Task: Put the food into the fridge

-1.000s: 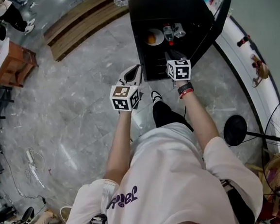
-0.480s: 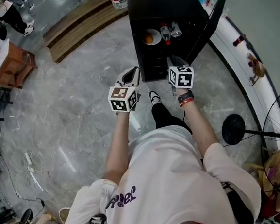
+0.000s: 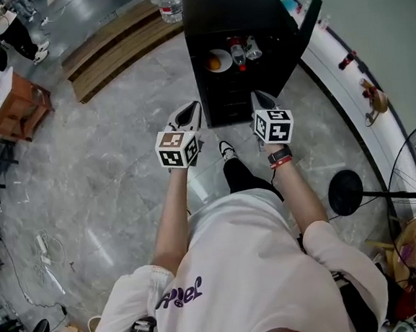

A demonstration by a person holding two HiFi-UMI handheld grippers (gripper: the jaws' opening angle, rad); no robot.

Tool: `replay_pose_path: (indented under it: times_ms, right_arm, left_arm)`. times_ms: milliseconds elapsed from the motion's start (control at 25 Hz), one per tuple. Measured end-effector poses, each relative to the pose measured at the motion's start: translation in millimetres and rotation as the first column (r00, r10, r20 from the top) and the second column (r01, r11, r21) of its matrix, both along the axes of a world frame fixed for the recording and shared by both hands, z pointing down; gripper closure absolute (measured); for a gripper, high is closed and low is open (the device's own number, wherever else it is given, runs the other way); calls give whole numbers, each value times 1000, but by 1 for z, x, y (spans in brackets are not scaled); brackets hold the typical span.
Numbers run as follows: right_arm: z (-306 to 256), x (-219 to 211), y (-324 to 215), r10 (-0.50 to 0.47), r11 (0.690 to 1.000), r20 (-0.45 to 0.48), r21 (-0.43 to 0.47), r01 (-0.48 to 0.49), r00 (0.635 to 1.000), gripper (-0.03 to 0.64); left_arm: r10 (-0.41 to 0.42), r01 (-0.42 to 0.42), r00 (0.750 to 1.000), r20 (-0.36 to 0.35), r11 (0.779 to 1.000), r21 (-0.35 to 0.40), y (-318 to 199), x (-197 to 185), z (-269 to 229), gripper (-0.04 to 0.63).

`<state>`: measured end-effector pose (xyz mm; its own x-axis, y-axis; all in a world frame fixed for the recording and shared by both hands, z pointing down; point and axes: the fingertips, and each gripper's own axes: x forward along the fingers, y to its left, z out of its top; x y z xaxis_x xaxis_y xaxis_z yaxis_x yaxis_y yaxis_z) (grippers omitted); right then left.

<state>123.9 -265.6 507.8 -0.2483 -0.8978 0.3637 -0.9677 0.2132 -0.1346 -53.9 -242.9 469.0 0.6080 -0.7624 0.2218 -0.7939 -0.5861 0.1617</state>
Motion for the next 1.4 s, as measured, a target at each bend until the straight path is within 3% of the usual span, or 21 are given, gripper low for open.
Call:
replay_pose_path:
  times_ms: [600, 1400]
  right_arm:
    - [-54, -9, 31, -14, 991, 8, 135, 13, 1000, 603]
    - [-70, -14, 33, -36, 986, 30, 163, 31, 999, 603]
  left_arm:
    - [-46, 45, 999, 22, 997, 56, 16, -21, -24, 576]
    - [-57, 57, 998, -4, 995, 81, 10, -26, -30, 576]
